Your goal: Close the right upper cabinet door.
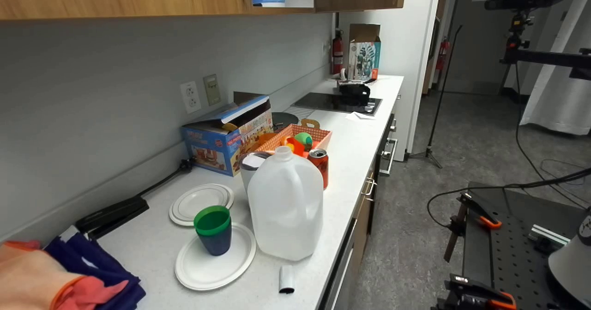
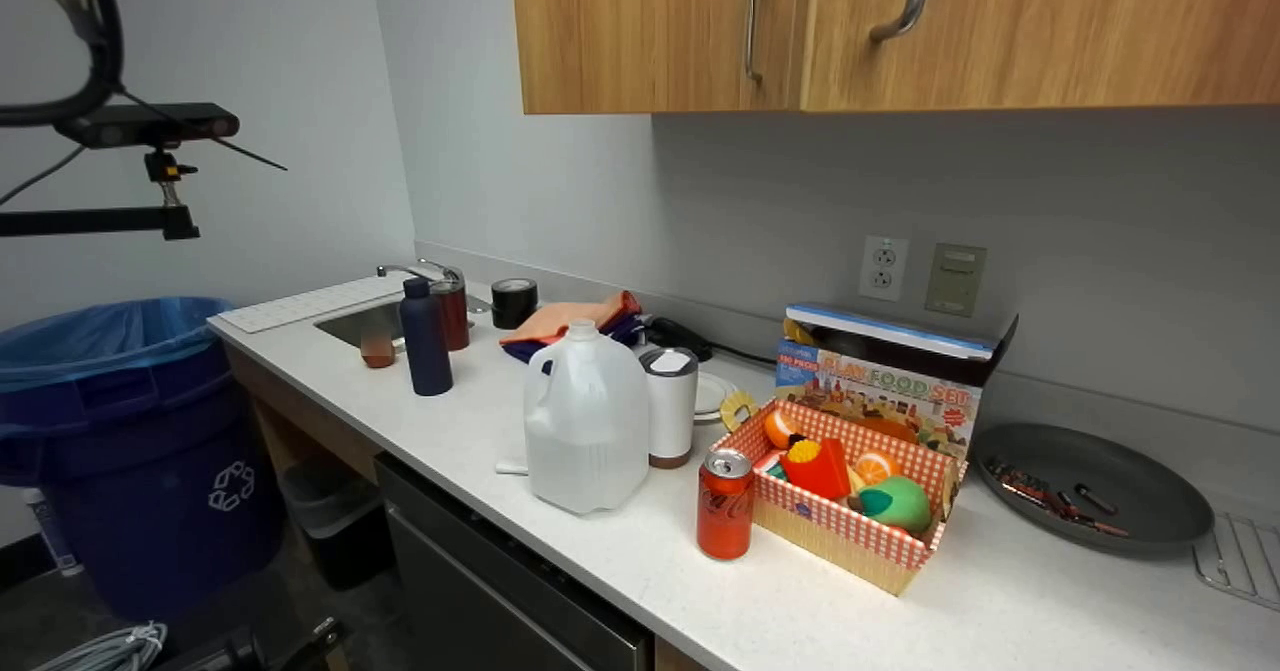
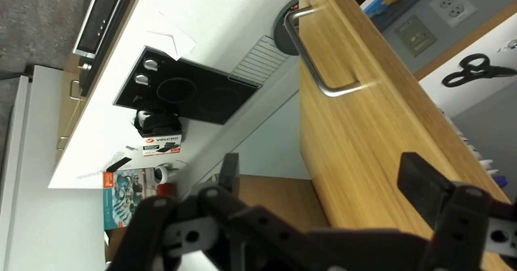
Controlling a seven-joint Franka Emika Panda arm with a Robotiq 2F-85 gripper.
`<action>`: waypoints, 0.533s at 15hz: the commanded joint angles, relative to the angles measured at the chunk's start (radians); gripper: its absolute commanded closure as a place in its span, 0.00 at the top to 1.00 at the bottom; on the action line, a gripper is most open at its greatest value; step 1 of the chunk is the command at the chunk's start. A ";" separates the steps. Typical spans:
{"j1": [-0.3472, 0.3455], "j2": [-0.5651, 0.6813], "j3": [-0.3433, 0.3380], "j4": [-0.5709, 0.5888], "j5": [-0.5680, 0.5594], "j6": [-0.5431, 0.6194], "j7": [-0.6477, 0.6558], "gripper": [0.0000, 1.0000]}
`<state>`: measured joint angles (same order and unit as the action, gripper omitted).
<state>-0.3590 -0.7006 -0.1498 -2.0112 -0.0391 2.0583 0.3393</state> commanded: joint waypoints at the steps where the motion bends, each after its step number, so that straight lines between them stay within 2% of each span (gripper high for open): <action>1: 0.006 0.003 -0.003 0.005 -0.004 -0.003 0.002 1.00; 3: 0.006 0.003 -0.003 0.005 -0.004 -0.003 0.003 1.00; 5: 0.007 -0.003 -0.005 -0.022 -0.003 0.085 0.002 1.00; 8: 0.021 0.000 -0.014 -0.036 0.005 0.147 -0.029 1.00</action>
<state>-0.3561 -0.6971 -0.1511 -2.0295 -0.0391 2.1407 0.3347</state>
